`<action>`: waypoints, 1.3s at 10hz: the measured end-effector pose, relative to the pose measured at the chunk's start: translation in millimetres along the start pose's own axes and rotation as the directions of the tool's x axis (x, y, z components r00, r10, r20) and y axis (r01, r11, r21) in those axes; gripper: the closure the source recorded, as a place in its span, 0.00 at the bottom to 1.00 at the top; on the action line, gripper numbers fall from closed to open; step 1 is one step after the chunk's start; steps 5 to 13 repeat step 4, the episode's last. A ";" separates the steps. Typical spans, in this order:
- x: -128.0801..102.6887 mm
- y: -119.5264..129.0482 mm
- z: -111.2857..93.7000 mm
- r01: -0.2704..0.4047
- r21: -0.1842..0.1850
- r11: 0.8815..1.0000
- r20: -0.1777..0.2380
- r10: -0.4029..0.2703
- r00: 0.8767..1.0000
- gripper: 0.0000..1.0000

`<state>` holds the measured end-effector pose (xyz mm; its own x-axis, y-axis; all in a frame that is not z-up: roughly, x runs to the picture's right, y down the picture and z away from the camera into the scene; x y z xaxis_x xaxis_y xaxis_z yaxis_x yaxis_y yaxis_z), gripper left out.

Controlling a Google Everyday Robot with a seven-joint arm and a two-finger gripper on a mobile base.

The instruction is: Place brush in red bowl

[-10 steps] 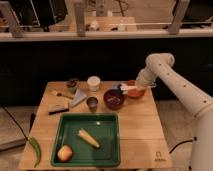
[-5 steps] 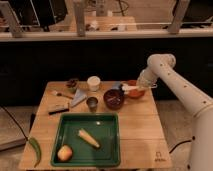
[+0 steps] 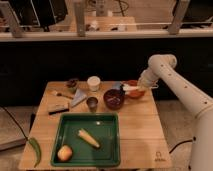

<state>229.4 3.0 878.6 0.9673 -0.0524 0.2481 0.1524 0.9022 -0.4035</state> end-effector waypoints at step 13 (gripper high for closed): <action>-20.1 -27.9 7.0 0.032 0.029 0.999 0.008 -0.033 0.999 1.00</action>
